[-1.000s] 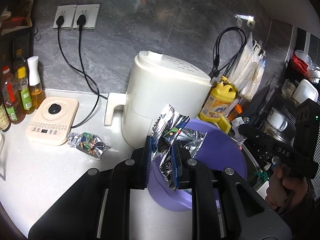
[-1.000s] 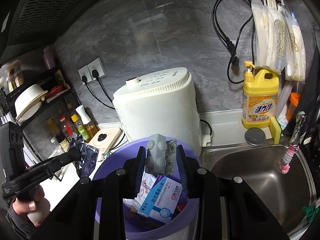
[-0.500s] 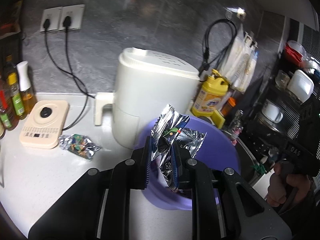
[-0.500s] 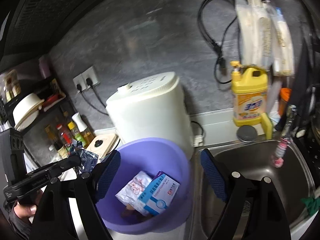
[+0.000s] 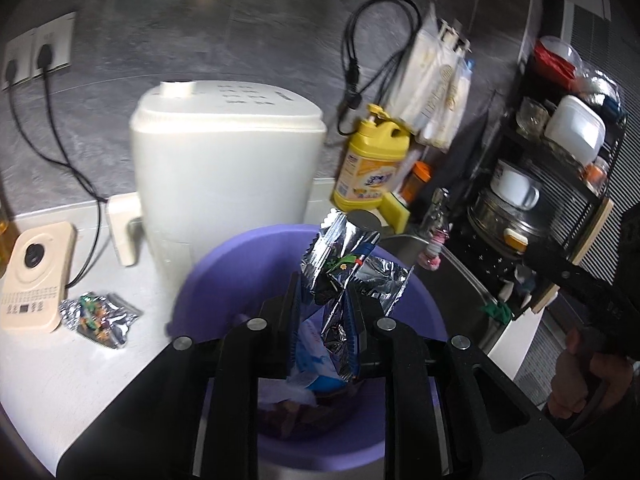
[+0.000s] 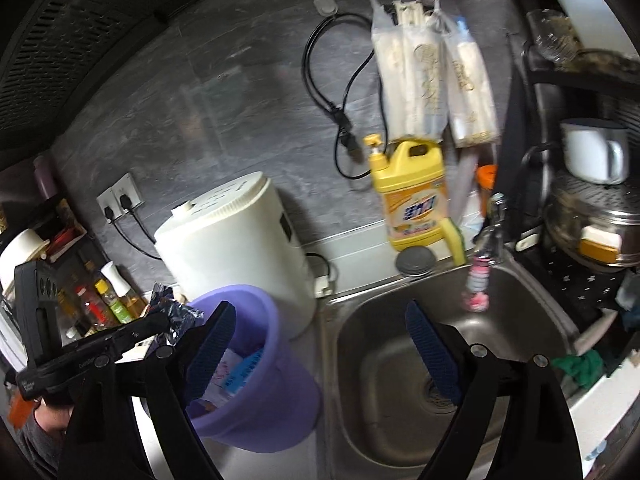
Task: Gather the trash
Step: 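Carry both pieces over the bucket and open both grippers to drop them, then move both tools back over the last foil ball and snack wrapper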
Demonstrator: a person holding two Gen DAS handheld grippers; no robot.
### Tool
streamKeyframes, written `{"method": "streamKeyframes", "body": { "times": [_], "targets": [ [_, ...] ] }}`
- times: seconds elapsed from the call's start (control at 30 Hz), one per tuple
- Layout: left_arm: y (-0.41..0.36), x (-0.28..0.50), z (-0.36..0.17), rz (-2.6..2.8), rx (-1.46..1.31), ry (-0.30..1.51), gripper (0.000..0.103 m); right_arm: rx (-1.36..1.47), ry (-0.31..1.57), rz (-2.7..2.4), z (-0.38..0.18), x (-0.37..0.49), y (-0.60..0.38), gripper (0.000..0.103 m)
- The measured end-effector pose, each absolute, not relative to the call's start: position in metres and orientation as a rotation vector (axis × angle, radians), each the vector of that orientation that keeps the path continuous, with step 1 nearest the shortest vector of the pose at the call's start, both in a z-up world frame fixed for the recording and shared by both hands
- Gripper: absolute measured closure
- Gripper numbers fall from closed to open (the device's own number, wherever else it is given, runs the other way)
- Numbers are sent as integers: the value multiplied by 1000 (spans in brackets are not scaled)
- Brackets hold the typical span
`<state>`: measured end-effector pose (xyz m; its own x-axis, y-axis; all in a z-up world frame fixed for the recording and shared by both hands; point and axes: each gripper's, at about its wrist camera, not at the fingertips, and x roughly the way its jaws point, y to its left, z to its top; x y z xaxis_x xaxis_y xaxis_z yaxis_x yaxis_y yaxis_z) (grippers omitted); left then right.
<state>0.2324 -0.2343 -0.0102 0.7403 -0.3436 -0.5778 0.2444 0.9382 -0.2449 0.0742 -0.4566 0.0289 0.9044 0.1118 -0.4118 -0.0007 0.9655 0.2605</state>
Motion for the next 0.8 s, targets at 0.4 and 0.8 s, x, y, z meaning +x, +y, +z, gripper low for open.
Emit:
{"method": "streamKeyframes", "body": {
  "times": [0.4, 0.8],
  "targets": [
    [-222, 235, -9, -371, -238, 633, 11, 273, 442, -14, 25, 60, -460, 14],
    [-150, 216, -6, -226, -234, 643, 6, 255, 458, 71, 24, 80, -395, 8]
  ]
}}
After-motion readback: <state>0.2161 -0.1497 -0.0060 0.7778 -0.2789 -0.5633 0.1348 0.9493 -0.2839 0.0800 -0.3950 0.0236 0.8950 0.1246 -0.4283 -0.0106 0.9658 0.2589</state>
